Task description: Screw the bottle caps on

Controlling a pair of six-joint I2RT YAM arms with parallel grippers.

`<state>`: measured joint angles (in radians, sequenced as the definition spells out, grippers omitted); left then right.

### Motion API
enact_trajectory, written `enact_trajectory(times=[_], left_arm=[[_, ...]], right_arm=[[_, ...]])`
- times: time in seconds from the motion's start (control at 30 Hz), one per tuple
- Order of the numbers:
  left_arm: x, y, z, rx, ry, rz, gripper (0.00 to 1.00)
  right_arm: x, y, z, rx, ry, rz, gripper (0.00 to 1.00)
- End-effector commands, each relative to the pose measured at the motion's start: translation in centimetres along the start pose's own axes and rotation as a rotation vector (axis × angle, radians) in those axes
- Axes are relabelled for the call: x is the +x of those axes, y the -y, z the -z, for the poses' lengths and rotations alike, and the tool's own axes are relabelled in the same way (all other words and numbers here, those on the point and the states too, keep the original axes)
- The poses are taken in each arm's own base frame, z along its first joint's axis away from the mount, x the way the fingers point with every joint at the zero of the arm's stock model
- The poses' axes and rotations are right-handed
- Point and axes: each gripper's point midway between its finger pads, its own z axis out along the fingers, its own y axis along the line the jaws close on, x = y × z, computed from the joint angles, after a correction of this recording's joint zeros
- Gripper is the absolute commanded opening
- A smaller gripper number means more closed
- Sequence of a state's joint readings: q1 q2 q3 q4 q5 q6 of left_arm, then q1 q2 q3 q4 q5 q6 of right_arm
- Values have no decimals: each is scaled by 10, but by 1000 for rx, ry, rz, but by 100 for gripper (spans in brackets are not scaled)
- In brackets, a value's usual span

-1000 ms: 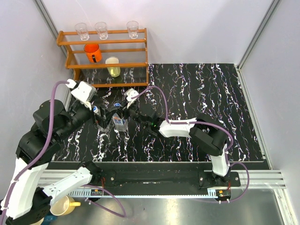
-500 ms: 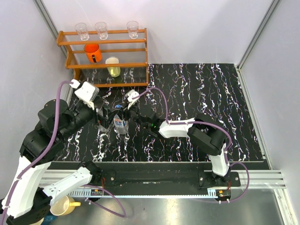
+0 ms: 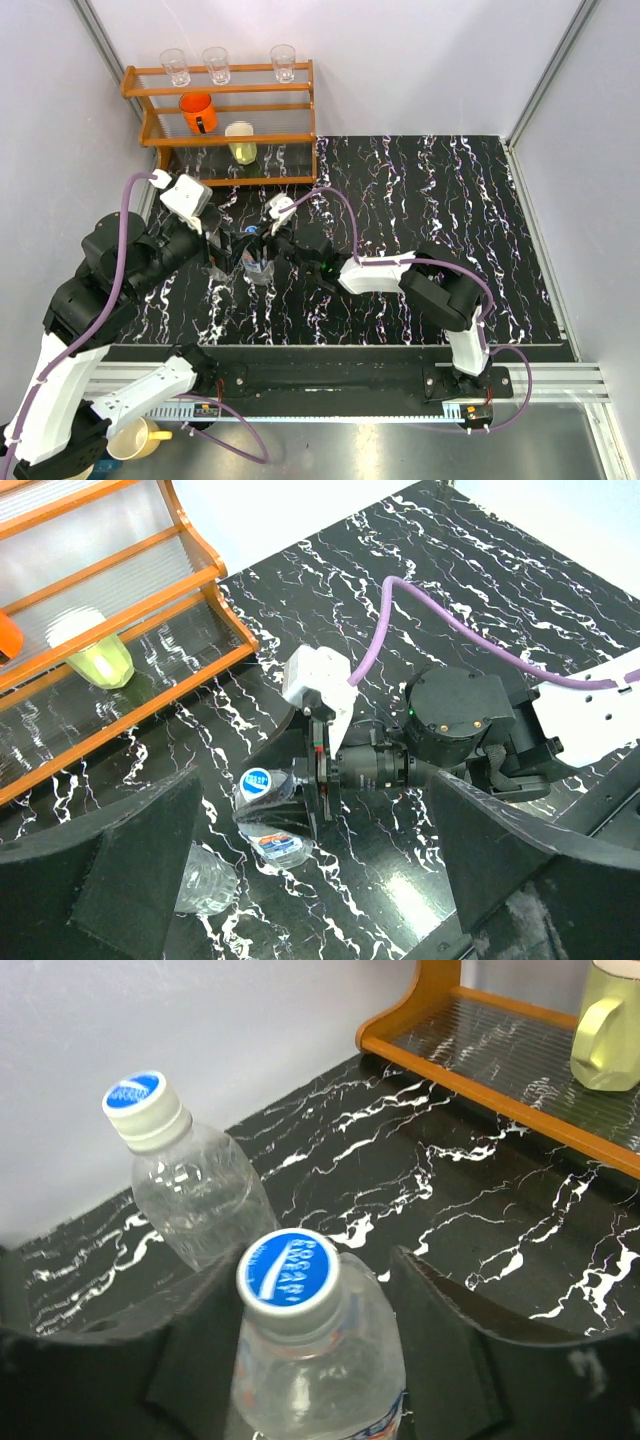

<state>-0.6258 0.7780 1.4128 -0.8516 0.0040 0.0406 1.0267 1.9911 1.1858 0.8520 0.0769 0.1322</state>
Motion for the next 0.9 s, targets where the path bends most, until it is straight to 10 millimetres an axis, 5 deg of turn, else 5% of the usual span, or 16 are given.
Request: enact_trajectory(times=[0.0, 0.43, 0.87], left_arm=[[-19, 2, 3, 12, 84, 11, 99], [-21, 4, 5, 22, 95, 15, 99], [-21, 7, 7, 39, 98, 17, 99]], right_arm=[[-1, 2, -3, -5, -22, 23, 68], [-27, -10, -5, -58, -7, 54, 91], [-52, -16, -4, -68, 19, 64, 100]])
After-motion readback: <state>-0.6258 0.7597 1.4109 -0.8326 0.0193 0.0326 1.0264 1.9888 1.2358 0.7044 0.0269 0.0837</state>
